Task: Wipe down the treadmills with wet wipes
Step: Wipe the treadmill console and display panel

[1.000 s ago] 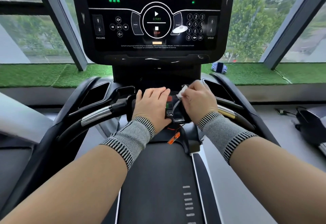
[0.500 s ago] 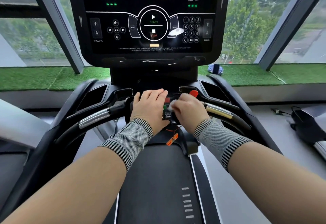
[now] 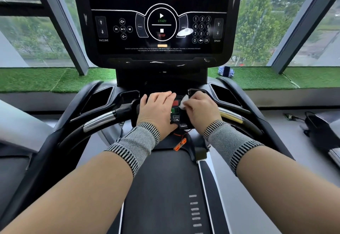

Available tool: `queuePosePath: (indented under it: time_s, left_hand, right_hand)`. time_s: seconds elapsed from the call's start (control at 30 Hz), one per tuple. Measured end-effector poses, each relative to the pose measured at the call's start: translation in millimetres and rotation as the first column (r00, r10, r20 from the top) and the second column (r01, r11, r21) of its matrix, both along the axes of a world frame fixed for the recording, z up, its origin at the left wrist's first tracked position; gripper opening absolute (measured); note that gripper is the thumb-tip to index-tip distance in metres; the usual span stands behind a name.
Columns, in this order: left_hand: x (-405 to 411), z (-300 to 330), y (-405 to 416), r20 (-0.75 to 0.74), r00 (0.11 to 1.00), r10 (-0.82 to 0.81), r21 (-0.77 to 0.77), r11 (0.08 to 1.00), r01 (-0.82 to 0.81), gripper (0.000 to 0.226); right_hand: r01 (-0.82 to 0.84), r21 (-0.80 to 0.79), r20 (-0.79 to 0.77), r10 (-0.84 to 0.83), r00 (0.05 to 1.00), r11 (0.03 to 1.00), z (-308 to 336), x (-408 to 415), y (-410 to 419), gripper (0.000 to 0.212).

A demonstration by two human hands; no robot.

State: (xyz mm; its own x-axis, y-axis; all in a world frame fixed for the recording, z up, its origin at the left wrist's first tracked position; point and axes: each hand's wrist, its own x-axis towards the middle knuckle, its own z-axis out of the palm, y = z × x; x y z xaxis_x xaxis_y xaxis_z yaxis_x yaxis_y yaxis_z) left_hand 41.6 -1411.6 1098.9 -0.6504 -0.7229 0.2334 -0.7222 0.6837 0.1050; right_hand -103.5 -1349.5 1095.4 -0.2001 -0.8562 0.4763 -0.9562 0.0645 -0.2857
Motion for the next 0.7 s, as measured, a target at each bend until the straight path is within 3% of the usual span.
queuePosePath:
  time_s: [0.17, 0.33, 0.47, 0.53, 0.63, 0.7]
  left_hand:
    - [0.7, -0.6, -1.3, 0.010, 1.000, -0.001, -0.015, 1.000, 0.001, 0.090]
    - [1.2, -0.8, -0.9, 0.004, 1.000, 0.005, -0.010, 1.000, -0.005, 0.091]
    - [0.9, -0.6, -0.2, -0.006, 1.000, -0.002, -0.017, 1.000, 0.002, 0.088]
    - [1.0, -0.4, -1.3, -0.003, 1.000, -0.005, -0.017, 1.000, 0.005, 0.090]
    - [1.8, -0.3, -1.3, 0.011, 1.000, -0.002, -0.016, 1.000, 0.002, 0.093]
    - [1.7, -0.8, -0.5, 0.005, 1.000, 0.005, -0.016, 1.000, -0.005, 0.092]
  right_hand:
    - [-0.215, 0.065, -0.089, 0.220, 0.971, 0.974, -13.6, 1.6, 19.7, 0.009]
    - [0.013, -0.020, -0.022, -0.013, 1.000, 1.000, -0.2, -6.0, -2.7, 0.006]
    - [-0.182, 0.061, -0.129, 0.189, 0.974, 0.981, -16.4, 4.6, 25.9, 0.013]
    - [-0.156, 0.049, -0.165, 0.162, 0.973, 0.987, -14.4, -6.5, 29.9, 0.011]
    - [-0.011, -0.049, -0.034, 0.010, 0.999, 0.999, -4.5, -12.4, 10.8, 0.007]
    - [-0.066, -0.029, -0.040, 0.065, 0.997, 0.997, -9.8, -3.1, 10.0, 0.008]
